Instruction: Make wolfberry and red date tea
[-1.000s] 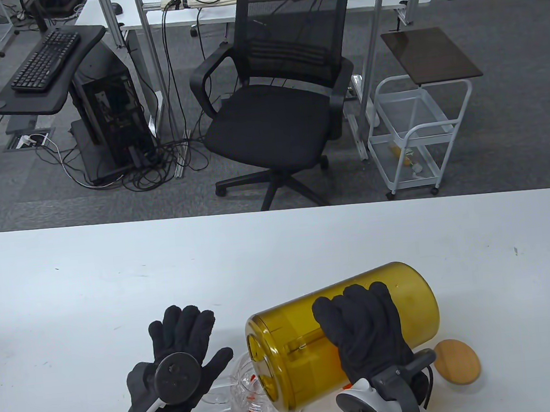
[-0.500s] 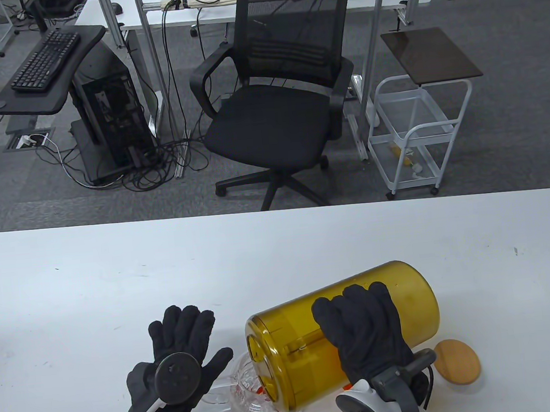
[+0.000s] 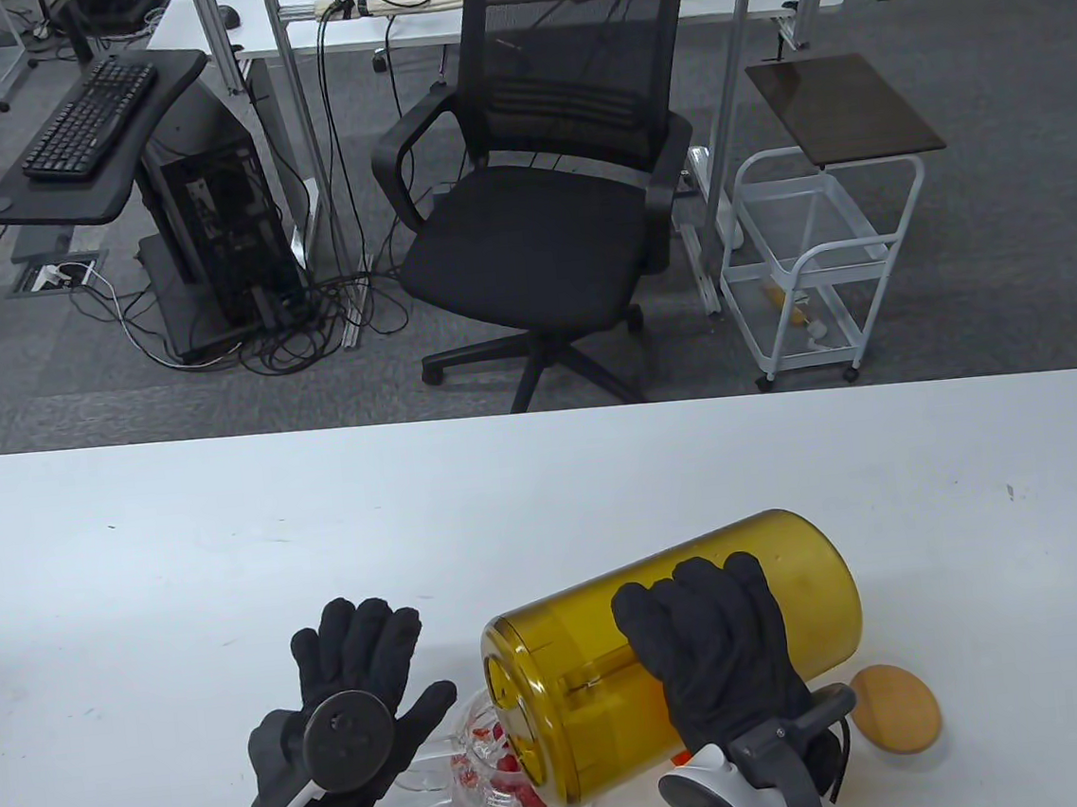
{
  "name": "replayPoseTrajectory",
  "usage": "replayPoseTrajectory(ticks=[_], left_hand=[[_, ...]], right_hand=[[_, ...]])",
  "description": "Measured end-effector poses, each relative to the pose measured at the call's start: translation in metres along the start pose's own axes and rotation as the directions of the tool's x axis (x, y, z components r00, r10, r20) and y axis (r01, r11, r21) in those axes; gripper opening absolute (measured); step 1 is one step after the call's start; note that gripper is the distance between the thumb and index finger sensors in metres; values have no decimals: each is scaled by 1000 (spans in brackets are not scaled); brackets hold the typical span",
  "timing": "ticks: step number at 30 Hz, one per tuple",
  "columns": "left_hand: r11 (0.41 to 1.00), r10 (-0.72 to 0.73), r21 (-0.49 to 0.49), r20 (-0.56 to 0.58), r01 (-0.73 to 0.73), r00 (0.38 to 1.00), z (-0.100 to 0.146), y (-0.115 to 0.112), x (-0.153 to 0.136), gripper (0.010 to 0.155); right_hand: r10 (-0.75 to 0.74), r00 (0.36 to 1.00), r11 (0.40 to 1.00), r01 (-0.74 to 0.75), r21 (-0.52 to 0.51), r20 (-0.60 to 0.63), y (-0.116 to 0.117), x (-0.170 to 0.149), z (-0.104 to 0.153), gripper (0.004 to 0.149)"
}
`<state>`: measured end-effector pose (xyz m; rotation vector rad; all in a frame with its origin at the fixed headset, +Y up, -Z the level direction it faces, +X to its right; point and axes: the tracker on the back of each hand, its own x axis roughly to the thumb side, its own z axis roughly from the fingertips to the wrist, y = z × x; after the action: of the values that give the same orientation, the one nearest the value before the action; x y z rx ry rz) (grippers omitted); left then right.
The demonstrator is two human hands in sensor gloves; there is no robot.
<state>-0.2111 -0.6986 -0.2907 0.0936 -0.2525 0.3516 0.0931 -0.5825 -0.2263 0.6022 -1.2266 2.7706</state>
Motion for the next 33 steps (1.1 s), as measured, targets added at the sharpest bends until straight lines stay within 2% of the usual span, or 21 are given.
replayPoseTrajectory(ticks=[33], left_hand=[[1000, 1, 0, 0, -1, 1000, 0, 0, 0, 79]], right_hand=[[6, 1000, 1000, -6, -11, 1, 0, 0, 0, 52]])
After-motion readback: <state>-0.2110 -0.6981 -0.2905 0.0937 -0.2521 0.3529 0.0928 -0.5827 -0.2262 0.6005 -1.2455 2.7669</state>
